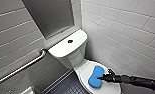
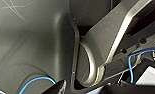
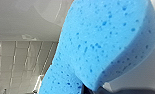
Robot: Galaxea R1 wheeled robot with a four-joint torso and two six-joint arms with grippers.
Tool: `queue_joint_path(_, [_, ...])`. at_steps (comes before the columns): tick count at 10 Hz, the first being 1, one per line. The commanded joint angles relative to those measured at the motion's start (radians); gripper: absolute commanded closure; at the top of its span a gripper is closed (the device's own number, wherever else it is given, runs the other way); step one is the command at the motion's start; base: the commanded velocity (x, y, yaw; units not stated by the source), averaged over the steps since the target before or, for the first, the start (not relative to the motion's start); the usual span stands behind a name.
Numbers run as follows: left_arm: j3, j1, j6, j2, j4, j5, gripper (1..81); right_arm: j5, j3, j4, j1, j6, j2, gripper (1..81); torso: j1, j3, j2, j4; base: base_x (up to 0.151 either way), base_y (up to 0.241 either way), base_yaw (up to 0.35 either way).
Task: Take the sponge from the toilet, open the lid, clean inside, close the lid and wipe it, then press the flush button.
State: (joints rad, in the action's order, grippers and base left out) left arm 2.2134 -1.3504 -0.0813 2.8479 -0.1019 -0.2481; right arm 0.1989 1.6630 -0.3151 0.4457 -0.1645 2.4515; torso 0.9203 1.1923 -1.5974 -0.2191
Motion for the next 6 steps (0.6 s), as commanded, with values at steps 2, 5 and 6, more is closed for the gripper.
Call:
queue_joint_path(2, [-0.011,-0.002,-0.006,-0.014,0.005,-0.089,1.0,0.200,0.197,-0.038,-0.181,0.000,0.196,81.1,0.000,0.000,0.000,0.000,0.000,0.000,0.000])
queue_joint_path(5, [-0.009,-0.002,-0.006,-0.016,0.007,-0.088,1.0,0.234,0.355,-0.032,-0.209,-0.006,0.359,81.1,0.000,0.000,0.000,0.000,0.000,0.000,0.000])
queue_joint_path(6, [-0.011,-0.003,-0.006,-0.017,0.007,-0.089,1.0,0.234,0.409,-0.033,-0.207,-0.007,0.401,81.1,0.000,0.000,0.000,0.000,0.000,0.000,0.000])
